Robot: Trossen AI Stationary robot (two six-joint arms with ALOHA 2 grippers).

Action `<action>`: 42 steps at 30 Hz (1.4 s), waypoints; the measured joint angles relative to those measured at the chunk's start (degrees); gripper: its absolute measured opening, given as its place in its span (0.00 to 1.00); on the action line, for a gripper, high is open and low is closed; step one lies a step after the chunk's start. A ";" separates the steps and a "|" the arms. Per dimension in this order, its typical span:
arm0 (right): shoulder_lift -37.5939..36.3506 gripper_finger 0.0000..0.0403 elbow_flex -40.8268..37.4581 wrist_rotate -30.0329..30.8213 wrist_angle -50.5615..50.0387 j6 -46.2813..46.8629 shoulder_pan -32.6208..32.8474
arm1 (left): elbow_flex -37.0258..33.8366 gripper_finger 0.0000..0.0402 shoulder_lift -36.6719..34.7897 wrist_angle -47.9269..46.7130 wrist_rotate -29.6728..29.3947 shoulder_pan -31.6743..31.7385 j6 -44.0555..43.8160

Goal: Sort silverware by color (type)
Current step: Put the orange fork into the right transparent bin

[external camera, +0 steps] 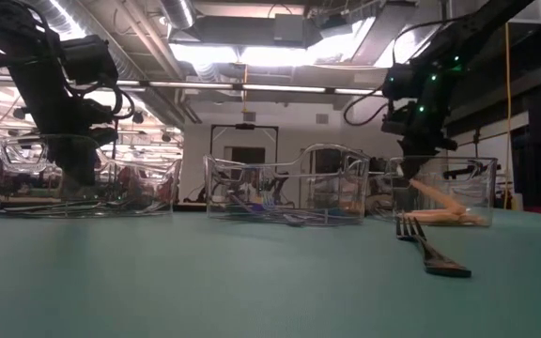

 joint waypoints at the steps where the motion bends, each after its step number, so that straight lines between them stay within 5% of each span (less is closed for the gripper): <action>1: 0.69 0.00 0.00 0.00 0.00 0.00 0.00 | 0.00 0.16 0.00 0.01 0.01 0.00 0.00; 23: 13.22 0.00 0.00 0.02 5.88 0.00 0.02 | 0.01 0.16 0.00 -0.01 0.00 0.00 0.02; 42: 13.92 0.00 0.04 0.15 6.12 0.31 0.13 | 0.02 0.16 0.02 -0.03 0.01 -0.02 0.02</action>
